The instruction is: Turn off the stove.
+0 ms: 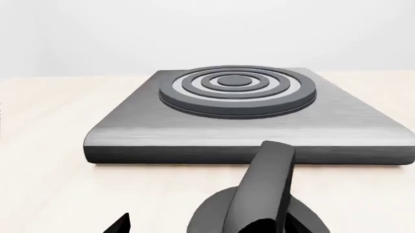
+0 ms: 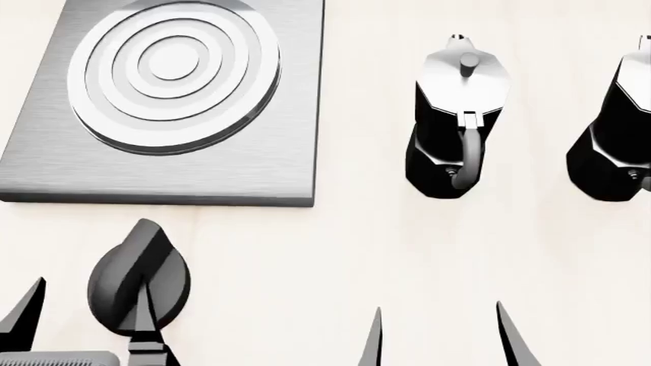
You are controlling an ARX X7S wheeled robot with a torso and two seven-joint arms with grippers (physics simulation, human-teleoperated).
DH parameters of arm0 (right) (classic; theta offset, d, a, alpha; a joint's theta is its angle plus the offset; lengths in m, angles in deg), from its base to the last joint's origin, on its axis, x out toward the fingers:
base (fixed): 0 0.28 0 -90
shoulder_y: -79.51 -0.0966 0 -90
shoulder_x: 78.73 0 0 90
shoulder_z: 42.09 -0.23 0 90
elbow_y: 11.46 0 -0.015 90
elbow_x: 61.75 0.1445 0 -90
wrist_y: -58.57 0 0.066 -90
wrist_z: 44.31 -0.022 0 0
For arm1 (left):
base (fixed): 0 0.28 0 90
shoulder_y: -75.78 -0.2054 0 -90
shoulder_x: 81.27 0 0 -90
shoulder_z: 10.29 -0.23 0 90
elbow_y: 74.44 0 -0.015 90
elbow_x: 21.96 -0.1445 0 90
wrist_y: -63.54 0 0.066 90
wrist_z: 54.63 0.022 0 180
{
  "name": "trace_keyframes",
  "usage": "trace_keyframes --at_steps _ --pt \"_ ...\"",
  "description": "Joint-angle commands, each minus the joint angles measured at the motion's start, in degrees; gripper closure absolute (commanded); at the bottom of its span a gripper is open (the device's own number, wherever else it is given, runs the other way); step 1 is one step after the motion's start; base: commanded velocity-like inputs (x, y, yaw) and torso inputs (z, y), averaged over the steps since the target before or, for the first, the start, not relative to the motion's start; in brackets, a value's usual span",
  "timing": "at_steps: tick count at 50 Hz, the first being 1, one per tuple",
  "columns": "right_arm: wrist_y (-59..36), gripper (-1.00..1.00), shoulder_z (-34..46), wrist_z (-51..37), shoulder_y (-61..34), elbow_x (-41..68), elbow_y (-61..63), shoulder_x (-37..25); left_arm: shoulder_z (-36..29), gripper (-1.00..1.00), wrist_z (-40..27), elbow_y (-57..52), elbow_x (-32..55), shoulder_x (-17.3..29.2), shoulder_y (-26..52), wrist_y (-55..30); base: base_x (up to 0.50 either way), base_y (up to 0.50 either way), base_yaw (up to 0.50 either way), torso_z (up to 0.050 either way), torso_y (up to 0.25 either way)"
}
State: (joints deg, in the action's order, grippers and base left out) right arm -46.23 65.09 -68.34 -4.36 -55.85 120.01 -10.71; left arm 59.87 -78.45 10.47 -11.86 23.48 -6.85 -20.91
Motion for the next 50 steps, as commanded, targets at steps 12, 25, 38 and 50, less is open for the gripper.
trace_keyframes --at_steps 12,25,38,50 --pt "-0.21 -1.00 0.31 -0.38 -0.11 0.02 0.25 -0.31 2.65 -1.00 -3.37 0.40 4.48 2.30 -3.90 -1.54 0.00 0.00 0.00 -0.001 -0.002" --pt "-0.11 -1.00 0.40 -0.52 -0.23 0.24 0.08 -0.44 3.01 -1.00 -3.83 0.60 5.45 2.44 -3.62 -2.60 0.00 0.00 0.00 -0.001 -0.003" --pt "-0.13 -1.00 0.46 -0.71 -0.25 0.48 0.09 -0.58 3.62 -1.00 -4.67 -1.23 6.52 3.04 -4.51 -3.65 0.00 0.00 0.00 -0.001 -0.002" --pt "-0.03 -1.00 0.64 -0.86 -0.39 0.52 -0.16 -0.69 3.59 -1.00 -5.08 -0.91 6.74 3.16 -4.02 -4.49 0.00 0.00 0.00 -0.002 -0.003"
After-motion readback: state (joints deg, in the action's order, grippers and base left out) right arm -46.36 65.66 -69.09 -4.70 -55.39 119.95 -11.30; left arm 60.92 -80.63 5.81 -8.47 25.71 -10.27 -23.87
